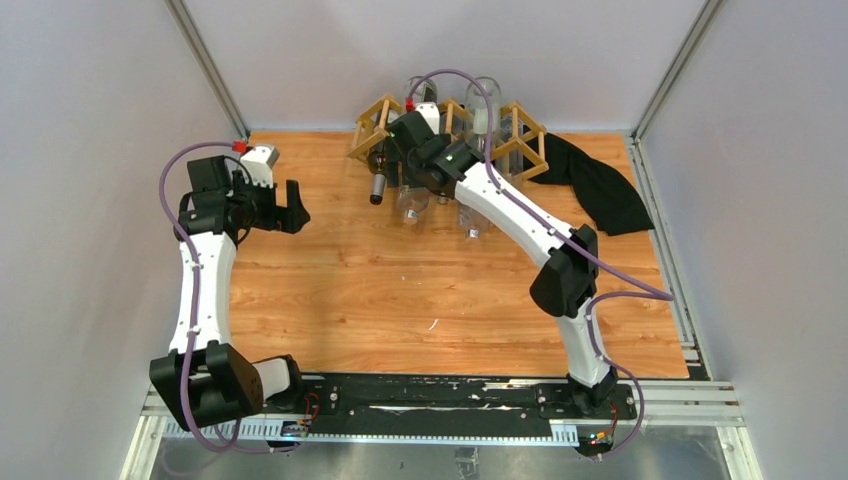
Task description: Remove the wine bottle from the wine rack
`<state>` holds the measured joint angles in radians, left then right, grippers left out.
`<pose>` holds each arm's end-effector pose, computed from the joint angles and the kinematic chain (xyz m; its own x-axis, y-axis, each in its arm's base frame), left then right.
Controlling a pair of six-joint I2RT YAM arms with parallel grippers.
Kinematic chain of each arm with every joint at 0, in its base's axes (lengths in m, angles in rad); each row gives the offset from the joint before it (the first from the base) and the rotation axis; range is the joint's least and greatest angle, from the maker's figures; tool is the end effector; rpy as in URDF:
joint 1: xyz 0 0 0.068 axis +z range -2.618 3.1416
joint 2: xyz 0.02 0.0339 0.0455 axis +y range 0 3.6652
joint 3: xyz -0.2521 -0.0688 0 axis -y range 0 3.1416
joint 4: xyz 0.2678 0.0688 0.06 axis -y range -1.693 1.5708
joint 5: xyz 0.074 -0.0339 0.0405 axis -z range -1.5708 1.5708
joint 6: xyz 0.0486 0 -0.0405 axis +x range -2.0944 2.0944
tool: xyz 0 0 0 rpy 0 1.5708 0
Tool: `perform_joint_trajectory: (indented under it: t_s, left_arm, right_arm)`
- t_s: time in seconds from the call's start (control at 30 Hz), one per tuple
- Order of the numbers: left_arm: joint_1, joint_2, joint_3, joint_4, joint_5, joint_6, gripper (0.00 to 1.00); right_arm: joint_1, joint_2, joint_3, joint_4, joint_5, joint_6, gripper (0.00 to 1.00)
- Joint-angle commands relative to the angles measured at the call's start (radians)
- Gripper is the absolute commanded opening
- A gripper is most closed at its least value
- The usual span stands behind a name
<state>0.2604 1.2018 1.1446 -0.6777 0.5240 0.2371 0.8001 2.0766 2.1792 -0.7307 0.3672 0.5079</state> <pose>0.2826 0.0501 0.3154 -0.5979 0.0512 -0.7999 0.2842 0.9467 -0.1518 0.3601 0.3458 0.3510 -0.5849 0.0492 -0.8096 -0.2092 0.9552 0.2092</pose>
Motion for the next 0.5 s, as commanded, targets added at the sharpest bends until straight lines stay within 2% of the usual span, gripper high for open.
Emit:
perform_joint_trajectory:
  t_s: [0.0,0.27,0.47]
  left_arm:
    - [0.007,-0.028,-0.012,-0.03,0.034,0.026,1.0]
    - [0.006,-0.057,-0.022,-0.057,0.077,0.054,1.0]
    - [0.006,-0.063,-0.02,-0.058,0.093,0.047,1.0]
  right_arm:
    - [-0.001,0.045,0.074,-0.03,0.052,0.04,0.85]
    - [-0.034,0.114,0.123,-0.015,0.048,0.068,0.8]
    - [-0.061,0.141,0.133,0.022,0.008,0.079,0.65]
